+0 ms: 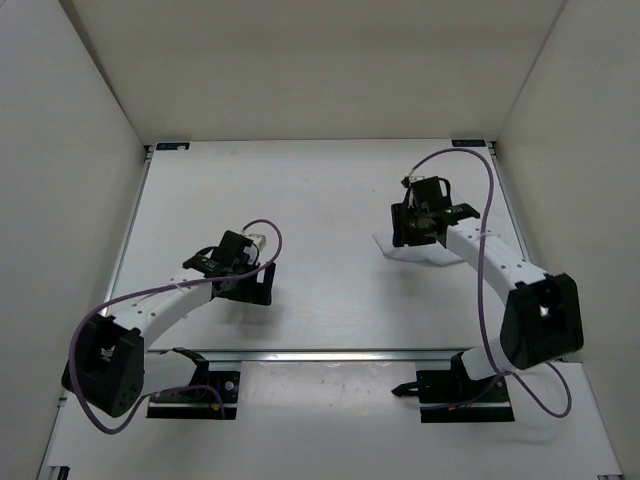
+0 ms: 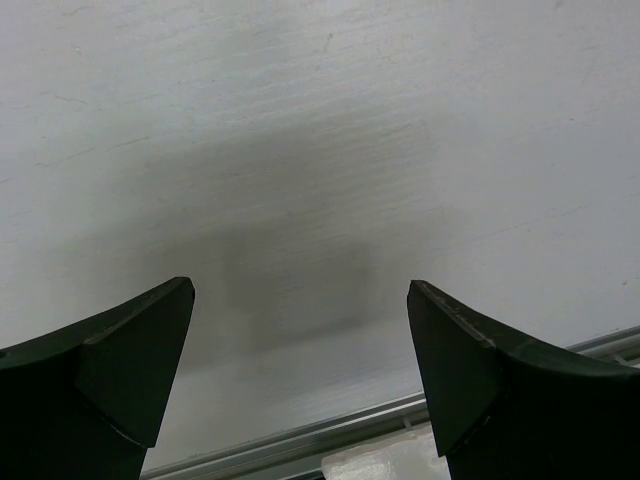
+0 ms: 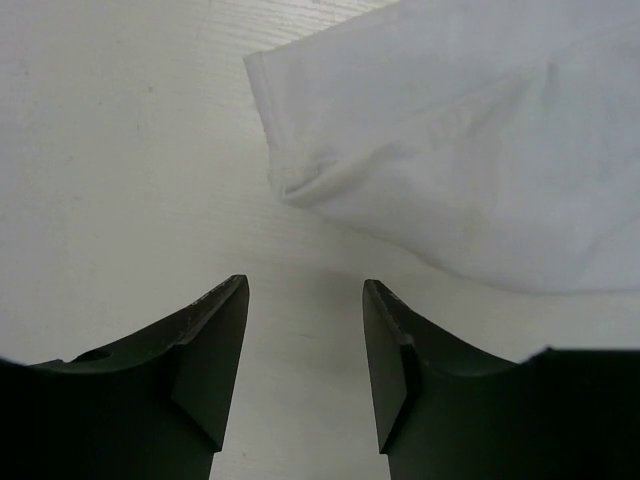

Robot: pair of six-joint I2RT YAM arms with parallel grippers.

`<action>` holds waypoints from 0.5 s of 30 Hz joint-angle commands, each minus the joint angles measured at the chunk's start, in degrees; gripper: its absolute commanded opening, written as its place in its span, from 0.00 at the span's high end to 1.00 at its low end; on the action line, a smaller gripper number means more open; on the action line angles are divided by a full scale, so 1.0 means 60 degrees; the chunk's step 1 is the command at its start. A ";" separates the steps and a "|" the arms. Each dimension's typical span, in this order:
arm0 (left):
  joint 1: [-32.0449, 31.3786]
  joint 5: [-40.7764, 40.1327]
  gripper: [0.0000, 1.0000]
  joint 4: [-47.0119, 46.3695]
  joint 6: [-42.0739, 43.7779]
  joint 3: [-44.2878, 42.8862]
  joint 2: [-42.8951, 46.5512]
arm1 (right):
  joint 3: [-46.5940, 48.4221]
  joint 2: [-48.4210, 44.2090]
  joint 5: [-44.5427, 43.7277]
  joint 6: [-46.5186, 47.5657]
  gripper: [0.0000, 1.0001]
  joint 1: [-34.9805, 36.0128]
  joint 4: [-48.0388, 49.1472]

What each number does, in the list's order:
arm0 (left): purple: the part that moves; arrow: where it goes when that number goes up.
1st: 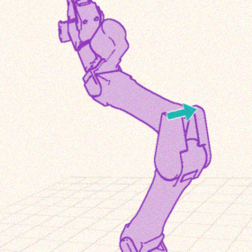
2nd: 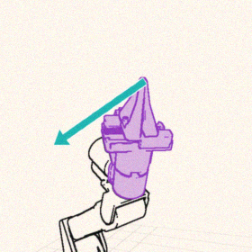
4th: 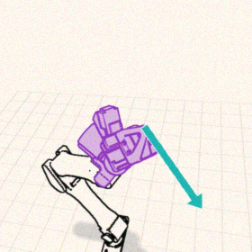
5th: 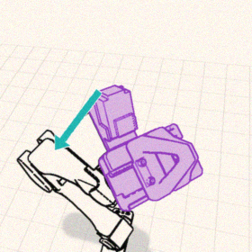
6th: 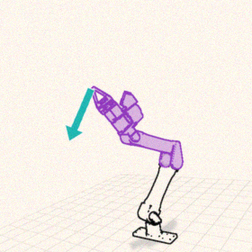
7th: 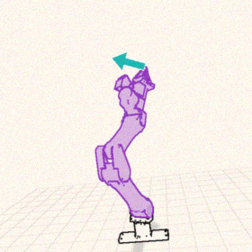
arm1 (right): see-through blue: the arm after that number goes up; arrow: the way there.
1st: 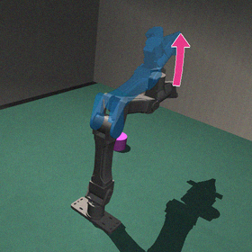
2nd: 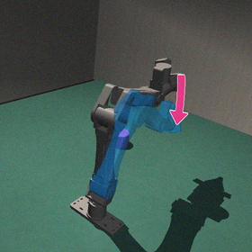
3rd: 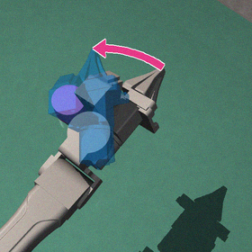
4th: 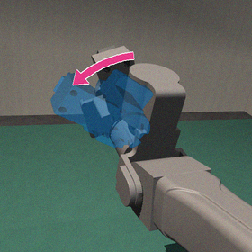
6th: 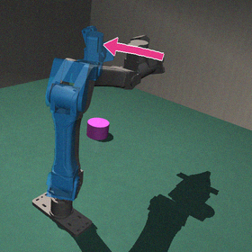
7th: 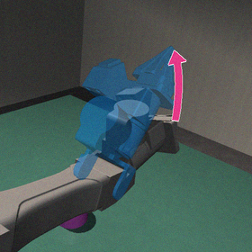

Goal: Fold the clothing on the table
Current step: Flatten the skirt out

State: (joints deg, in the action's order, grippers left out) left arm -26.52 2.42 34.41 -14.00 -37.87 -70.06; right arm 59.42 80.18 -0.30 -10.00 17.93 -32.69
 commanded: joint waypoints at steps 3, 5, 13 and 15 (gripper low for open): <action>0.0245 0.0110 0.02 -0.0228 0.0091 0.0085 0.0705 | 0.1082 0.1881 0.0284 0.0554 0.52 0.0028 0.0817; 0.0246 0.0125 0.01 -0.0344 0.0062 0.0173 0.1070 | 0.1433 0.2672 0.0327 0.0729 0.52 0.0189 0.0906; 0.0480 0.0432 0.01 -0.0550 0.0180 0.0305 0.1482 | 0.2460 0.4549 0.0285 0.1051 0.51 0.0452 0.0731; 0.0481 0.0433 0.01 -0.0506 0.0195 0.0277 0.1322 | 0.2577 0.4930 -0.0210 0.1284 0.52 0.0656 0.0775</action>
State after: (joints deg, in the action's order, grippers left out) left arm -23.99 3.73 32.34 -13.54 -36.25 -62.04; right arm 72.20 107.90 1.50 -4.93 19.90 -29.39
